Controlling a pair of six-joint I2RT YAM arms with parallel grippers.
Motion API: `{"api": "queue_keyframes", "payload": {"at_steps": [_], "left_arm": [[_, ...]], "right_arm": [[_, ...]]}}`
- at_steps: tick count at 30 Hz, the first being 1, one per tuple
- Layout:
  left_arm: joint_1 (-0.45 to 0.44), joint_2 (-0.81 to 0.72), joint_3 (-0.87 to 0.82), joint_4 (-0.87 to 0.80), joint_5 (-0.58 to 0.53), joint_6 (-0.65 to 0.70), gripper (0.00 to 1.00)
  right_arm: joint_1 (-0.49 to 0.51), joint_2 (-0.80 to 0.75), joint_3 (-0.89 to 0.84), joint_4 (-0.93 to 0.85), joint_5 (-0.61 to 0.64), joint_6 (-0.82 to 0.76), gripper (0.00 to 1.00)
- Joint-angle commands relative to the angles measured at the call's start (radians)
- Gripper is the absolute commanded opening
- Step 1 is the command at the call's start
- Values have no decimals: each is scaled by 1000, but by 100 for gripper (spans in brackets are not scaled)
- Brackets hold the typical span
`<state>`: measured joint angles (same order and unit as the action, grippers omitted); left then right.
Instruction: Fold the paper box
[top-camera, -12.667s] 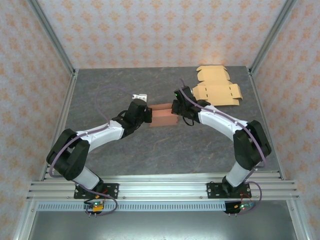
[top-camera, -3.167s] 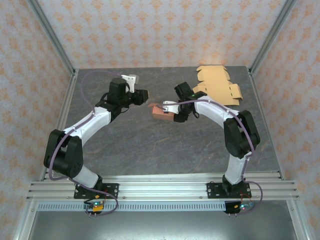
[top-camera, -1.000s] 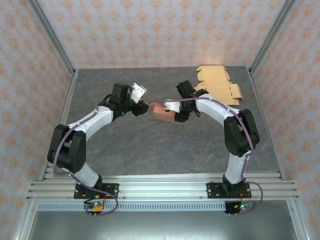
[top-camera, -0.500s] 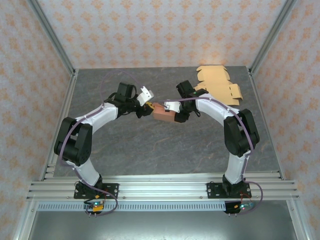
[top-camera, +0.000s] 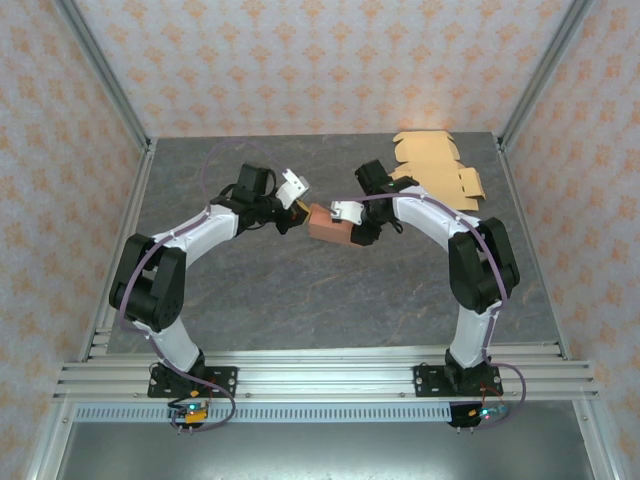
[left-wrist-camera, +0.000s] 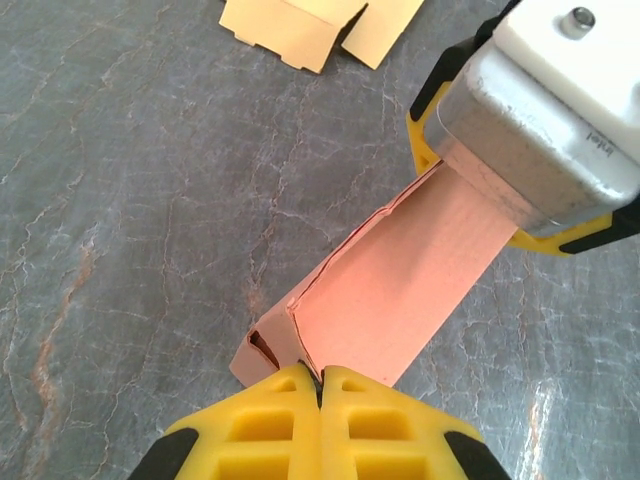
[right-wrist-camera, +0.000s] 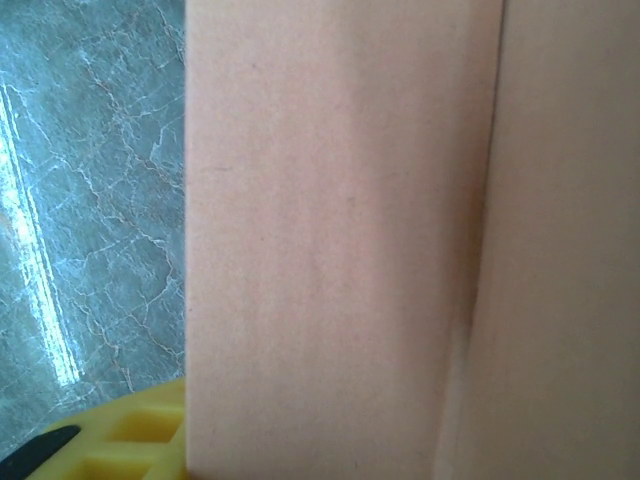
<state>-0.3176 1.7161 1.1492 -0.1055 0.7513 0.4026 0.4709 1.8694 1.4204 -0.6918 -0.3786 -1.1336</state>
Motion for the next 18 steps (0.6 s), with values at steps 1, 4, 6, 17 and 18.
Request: {"api": "queue_keyframes", "payload": {"at_steps": [1,4,6,17,18], "left_arm": [[-38,12,1,88,52,-84,0],[-52,10,2,85,36,-97,0],[-62,12,-1,81,22,-102,0],[-81,4,-85,112,-116,-83,0],[-81,1,-85,107,-120,-79,0]], "right_arm": [[13,51,-10,-78,-28,12,44],[14,52,-12,-76,-26,17,44],[15,53,-12,-74,-25,18,44],[16,54,-16,-60,-12,35,44],[16,53,-17,-59,-11,36,44]]}}
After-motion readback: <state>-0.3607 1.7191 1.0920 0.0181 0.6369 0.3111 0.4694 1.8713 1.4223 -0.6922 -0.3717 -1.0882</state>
